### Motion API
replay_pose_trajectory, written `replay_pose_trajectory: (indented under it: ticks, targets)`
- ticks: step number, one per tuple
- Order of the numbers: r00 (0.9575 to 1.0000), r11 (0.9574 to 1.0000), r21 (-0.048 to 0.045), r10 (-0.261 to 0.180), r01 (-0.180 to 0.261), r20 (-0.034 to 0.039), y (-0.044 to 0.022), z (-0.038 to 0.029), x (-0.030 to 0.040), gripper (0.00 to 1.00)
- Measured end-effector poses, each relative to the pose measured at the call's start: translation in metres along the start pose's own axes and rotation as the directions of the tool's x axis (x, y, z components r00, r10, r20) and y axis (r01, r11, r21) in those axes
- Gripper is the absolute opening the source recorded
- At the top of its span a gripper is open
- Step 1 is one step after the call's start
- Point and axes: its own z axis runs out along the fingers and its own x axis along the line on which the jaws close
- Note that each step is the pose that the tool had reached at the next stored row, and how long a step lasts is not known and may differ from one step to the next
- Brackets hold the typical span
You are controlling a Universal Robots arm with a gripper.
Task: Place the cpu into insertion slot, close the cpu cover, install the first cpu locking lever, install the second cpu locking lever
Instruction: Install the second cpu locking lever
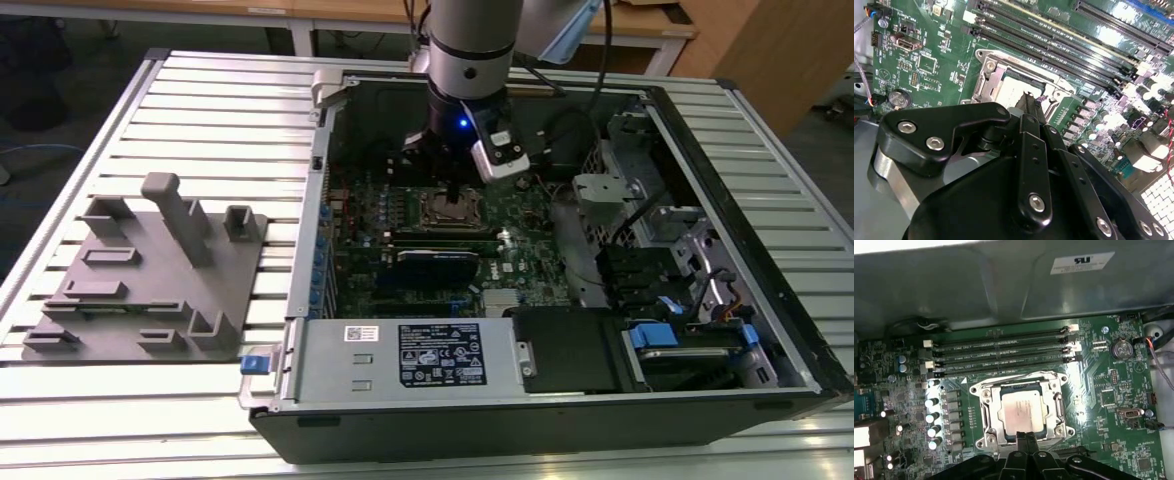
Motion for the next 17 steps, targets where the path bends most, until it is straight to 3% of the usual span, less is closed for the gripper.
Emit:
replay_pose_trajectory:
  ticks: [17]
  targets:
    - [1.0000, 1.0000, -0.0002, -0.002, 0.002, -0.0001, -0.0049, -0.0002, -0.0006, 0.10]
